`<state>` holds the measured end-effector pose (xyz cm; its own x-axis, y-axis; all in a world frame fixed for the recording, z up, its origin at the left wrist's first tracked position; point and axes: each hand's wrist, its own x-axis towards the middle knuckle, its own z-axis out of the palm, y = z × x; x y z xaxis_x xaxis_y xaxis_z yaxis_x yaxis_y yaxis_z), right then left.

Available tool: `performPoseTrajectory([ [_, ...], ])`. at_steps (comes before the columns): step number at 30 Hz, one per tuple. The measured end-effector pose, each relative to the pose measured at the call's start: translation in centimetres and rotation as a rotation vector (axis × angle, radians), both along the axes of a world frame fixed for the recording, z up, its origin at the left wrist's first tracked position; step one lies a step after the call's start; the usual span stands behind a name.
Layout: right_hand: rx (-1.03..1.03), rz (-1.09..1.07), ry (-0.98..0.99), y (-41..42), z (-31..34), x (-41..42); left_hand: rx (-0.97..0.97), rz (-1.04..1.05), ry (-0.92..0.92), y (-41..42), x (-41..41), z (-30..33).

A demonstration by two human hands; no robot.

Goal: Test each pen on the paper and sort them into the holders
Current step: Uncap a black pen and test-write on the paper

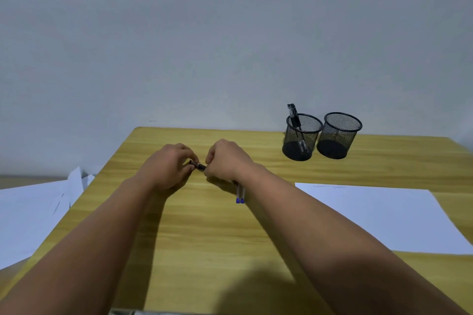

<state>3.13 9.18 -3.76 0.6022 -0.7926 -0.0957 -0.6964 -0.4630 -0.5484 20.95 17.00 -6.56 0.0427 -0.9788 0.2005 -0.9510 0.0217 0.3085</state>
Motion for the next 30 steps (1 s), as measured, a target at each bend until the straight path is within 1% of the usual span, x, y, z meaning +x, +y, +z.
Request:
performPoseTrajectory([
  [2, 0.055, -0.011, -0.1, 0.3, 0.8, -0.6, 0.025, 0.033, 0.004, 1.0, -0.1, 0.7],
  [4, 0.134, -0.028, -0.21, 0.4, 2.1, -1.5, 0.02, 0.068, 0.053, 1.6, -0.1, 1.6],
  [9, 0.388, -0.169, -0.44, 0.5, 5.7, -5.6, -0.089, 0.086, 0.185, 2.9, -2.3, 5.8],
  [13, 0.681, -0.281, -0.873, 0.9, 8.2, -8.8, -0.185, 0.068, 0.301, 3.1, -6.4, 9.0],
  [14, 0.712, -0.287, -0.96, 1.1, 8.7, -9.6, -0.206, 0.054, 0.334, 3.1, -7.7, 9.6],
  [15, 0.706, -0.289, -1.001, 1.4, 9.2, -10.3, -0.221, 0.04, 0.362, 2.9, -9.2, 10.2],
  [18, 0.565, -0.327, -0.971, 2.2, 10.0, -12.4, -0.262, -0.009, 0.416, 2.4, -13.6, 11.6],
  [20, 0.493, -0.367, -0.994, 2.4, 10.3, -13.8, -0.249, -0.039, 0.496, 2.0, -16.0, 12.1],
  [22, 0.434, -0.399, -1.023, 2.2, 10.5, -15.0, -0.197, -0.055, 0.569, 1.6, -17.9, 12.2],
  [25, 0.339, -0.458, -0.994, 1.6, 10.4, -16.6, -0.071, -0.095, 0.587, 1.0, -20.6, 12.1],
  [27, 0.351, -0.516, -0.968, 1.0, 9.9, -17.7, 0.0, -0.132, 0.603, 0.7, -22.4, 11.8],
  [30, 0.438, -0.543, -0.979, 0.3, 9.0, -19.0, 0.08, -0.172, 0.605, 0.1, -24.2, 11.4],
])
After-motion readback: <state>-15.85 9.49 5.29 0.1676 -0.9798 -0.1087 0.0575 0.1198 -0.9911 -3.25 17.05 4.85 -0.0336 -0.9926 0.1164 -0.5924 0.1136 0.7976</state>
